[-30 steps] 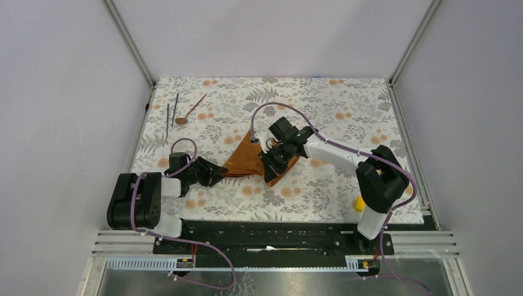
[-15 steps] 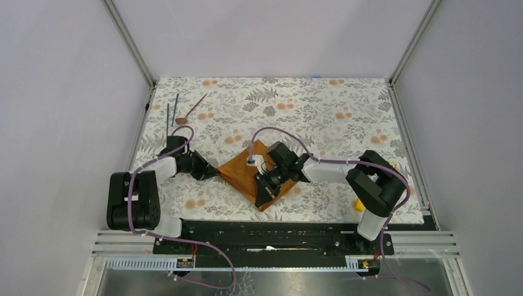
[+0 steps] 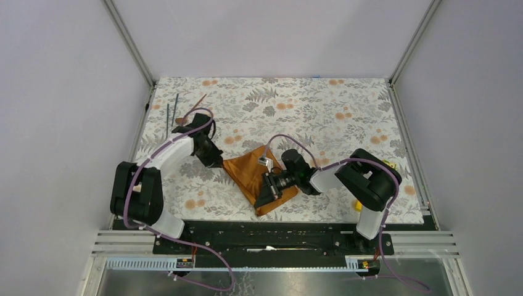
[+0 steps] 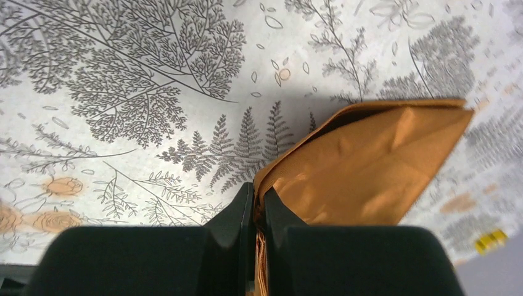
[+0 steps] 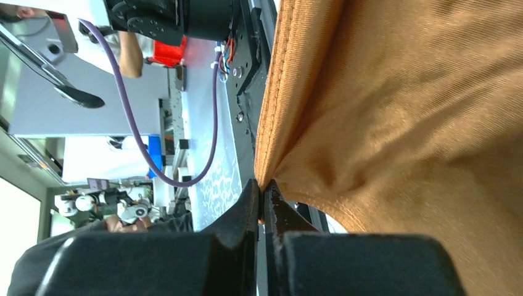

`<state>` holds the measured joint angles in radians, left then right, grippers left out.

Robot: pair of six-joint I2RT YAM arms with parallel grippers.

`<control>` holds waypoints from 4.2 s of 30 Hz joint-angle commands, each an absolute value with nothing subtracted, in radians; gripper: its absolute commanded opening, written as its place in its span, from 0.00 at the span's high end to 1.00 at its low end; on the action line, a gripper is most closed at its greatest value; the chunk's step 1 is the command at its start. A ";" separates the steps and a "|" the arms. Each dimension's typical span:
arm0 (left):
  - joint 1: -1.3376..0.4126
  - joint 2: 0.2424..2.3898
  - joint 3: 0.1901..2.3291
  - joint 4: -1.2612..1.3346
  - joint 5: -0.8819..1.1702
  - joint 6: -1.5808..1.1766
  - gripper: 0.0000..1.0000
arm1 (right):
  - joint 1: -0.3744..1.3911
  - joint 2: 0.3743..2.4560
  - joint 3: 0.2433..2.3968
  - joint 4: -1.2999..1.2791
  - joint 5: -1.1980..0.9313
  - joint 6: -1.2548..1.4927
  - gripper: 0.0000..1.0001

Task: Fold the napkin into a case and place the utensils inside
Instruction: Pick up the lower triangle-folded napkin from the center of the board, then fold the lower triangle-folded napkin at the center of the board.

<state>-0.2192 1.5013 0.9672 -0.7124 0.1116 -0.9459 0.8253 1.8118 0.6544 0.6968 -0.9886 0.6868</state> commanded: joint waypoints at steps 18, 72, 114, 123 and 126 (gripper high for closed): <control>-0.337 1.700 1.266 -0.899 -0.389 -1.040 1.00 | 0.776 1.835 0.730 0.392 -1.031 0.473 1.00; -0.271 1.572 1.100 -0.670 -0.050 -0.797 0.38 | 0.764 1.858 0.683 0.472 -1.102 0.528 1.00; -0.186 1.654 0.936 -0.591 0.191 -0.583 0.73 | 0.764 1.830 0.716 0.461 -1.111 0.520 1.00; -0.046 1.551 0.948 -0.648 0.312 -0.630 0.95 | 0.773 1.856 0.742 0.541 -1.139 0.577 1.00; -0.043 1.566 0.971 -0.664 0.353 -0.628 0.99 | 0.777 1.862 0.758 0.589 -1.147 0.612 1.00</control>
<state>-0.0521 1.5875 0.9279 -0.6460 0.2882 -0.6220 0.7631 1.8591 0.7124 0.4992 -1.0969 0.5674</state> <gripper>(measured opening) 0.036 0.033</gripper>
